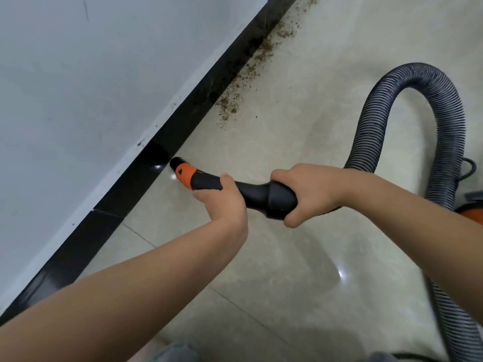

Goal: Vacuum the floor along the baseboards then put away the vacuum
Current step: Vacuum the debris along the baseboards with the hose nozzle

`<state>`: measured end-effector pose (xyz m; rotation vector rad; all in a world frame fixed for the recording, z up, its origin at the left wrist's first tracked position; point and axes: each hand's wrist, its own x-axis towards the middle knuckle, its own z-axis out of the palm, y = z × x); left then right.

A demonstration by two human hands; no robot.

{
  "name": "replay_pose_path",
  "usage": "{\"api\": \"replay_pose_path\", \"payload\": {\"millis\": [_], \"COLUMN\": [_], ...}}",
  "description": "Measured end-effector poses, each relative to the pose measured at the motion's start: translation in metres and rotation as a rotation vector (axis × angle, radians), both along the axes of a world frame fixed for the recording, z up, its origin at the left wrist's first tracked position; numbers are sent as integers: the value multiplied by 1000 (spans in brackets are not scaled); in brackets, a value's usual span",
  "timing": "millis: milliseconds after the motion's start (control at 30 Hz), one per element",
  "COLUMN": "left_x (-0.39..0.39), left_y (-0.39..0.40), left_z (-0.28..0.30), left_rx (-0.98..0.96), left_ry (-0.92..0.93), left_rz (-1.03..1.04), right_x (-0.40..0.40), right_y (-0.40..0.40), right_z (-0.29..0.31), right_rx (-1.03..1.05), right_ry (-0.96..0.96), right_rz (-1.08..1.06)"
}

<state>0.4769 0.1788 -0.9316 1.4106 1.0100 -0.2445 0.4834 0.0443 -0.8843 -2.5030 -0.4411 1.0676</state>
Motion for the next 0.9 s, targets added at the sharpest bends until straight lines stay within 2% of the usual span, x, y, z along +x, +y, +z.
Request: {"api": "replay_pose_path", "payload": {"millis": [267, 533, 900], "left_x": [34, 42, 63], "left_y": [-8, -30, -36], "left_z": [-1, 9, 9], "left_rx": [-55, -139, -105], "left_ry": [-11, 5, 3], "left_rz": [-94, -175, -174], "right_x": [7, 5, 21], "right_y": [-2, -24, -25], "right_z": [0, 22, 18], "right_rx": [-52, -36, -8], "right_ry": [-72, -10, -19], "right_rz": [-86, -188, -236]}}
